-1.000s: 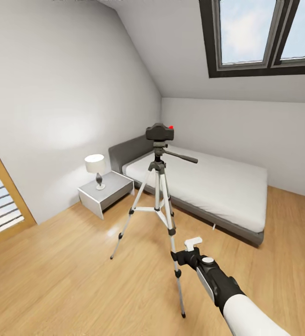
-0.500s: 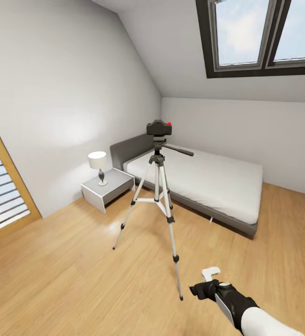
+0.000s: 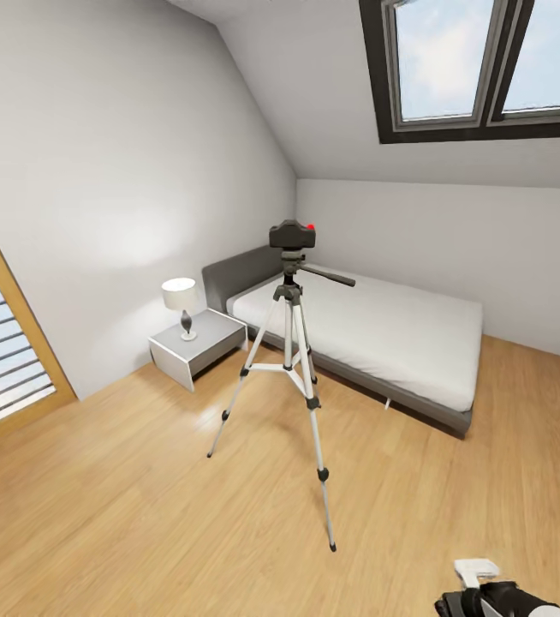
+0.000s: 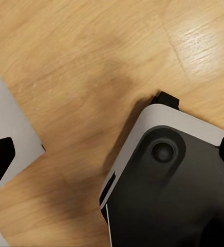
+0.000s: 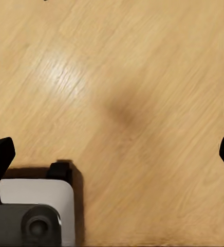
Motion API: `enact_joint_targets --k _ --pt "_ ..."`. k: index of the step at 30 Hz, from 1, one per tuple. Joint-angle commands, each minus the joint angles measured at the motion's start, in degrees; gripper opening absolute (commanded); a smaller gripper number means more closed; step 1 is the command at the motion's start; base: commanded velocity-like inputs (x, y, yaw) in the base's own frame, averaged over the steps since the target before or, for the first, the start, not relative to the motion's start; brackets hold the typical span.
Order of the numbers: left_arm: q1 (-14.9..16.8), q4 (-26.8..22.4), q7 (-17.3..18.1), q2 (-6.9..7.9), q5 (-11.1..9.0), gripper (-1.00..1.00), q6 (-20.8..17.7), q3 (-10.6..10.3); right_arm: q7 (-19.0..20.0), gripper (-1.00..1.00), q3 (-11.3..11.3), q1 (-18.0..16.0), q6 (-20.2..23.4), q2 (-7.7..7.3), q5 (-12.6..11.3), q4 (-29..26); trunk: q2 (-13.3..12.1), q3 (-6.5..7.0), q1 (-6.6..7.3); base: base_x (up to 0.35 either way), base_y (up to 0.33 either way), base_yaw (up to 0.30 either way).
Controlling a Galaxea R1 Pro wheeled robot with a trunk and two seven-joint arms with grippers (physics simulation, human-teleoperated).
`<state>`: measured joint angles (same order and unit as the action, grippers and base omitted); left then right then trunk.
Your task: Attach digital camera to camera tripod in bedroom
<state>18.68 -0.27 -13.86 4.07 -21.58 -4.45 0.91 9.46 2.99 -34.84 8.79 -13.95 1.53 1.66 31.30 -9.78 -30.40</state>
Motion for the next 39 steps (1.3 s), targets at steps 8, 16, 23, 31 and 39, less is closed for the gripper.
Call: enact_joint_targets --k 8,16,23,31,39 --pt "0.0 -0.1 -0.2 0.03 -0.1 1.0 -0.2 0.0 0.0 1.0 0.3 9.0 -0.5 -1.01 -0.1 0.3 0.1 -0.09 -0.02 0.0 0.0 0.0" --pt "0.0 0.1 -0.1 -0.03 -0.2 1.0 -0.2 0.1 -0.1 1.0 0.2 17.0 -4.1 -0.5 -0.2 0.4 0.1 -0.09 -0.02 0.0 0.0 0.0" --pt "0.0 0.2 -0.1 -0.59 -0.5 1.0 -0.4 0.1 -0.1 1.0 0.2 19.5 -8.0 -0.18 -0.5 0.4 0.1 -0.09 -0.02 0.0 0.0 0.0" --pt "-1.3 0.3 -0.1 -1.68 -0.4 1.0 -0.2 0.1 -0.1 1.0 0.2 21.7 -9.4 -0.01 -0.6 0.4 0.1 -0.09 -0.02 0.0 0.0 0.0" --pt "-1.9 0.3 0.5 -2.13 -0.4 1.0 -0.6 0.1 -0.1 1.0 0.1 23.6 -10.5 2.59 -0.6 0.4 0.1 -0.09 -0.02 0.0 0.0 0.0"
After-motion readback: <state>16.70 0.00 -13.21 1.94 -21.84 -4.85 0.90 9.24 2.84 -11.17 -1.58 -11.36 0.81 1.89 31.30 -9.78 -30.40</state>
